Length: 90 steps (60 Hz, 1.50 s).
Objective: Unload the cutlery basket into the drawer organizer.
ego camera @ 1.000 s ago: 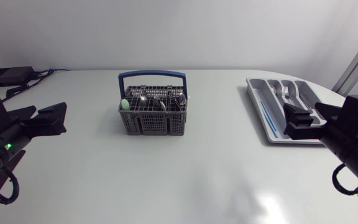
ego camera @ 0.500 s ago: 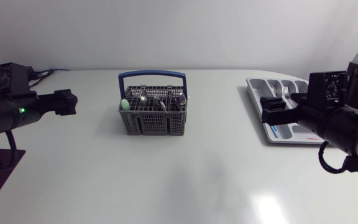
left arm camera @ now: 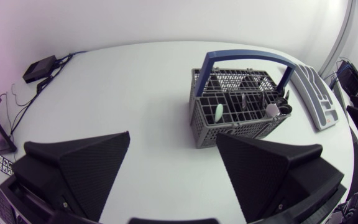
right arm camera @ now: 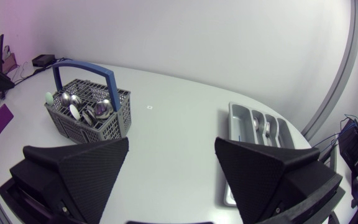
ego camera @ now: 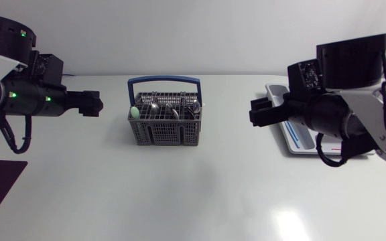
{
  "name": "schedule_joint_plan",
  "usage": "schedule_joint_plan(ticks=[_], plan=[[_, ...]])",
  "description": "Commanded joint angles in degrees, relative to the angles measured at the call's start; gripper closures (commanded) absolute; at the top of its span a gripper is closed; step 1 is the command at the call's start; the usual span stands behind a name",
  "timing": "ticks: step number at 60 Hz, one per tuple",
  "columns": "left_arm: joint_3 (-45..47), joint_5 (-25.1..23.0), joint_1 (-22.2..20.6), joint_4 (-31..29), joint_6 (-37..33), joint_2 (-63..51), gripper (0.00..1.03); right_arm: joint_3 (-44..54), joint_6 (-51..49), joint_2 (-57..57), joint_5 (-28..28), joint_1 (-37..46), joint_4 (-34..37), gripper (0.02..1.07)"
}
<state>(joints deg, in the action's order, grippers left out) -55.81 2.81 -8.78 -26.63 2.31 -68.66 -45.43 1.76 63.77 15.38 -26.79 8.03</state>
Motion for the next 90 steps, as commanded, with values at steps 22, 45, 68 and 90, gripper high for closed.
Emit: schedule_joint_plan(ticks=[22, 45, 68, 90], plan=[[-8.26, -0.35, -6.96, -0.79, -0.02, -9.03, 0.06, -10.56, 5.8, 9.36, 0.09, -4.77, 6.82, 0.07], [-10.72, -0.79, -8.19, 0.62, -2.39, -15.8, 0.06, -16.53, 5.8, 18.76, -3.86, -7.4, 10.95, 0.07], [-14.5, -6.41, -5.37, 0.7, -8.37, -19.4, 0.06, -22.07, -2.37, 25.97, -10.1, -7.32, 16.23, 0.07], [-15.56, -6.5, -3.79, -0.96, -11.45, -22.39, 0.06, -25.32, -4.48, 29.13, -11.95, -7.49, 18.07, 0.07]])
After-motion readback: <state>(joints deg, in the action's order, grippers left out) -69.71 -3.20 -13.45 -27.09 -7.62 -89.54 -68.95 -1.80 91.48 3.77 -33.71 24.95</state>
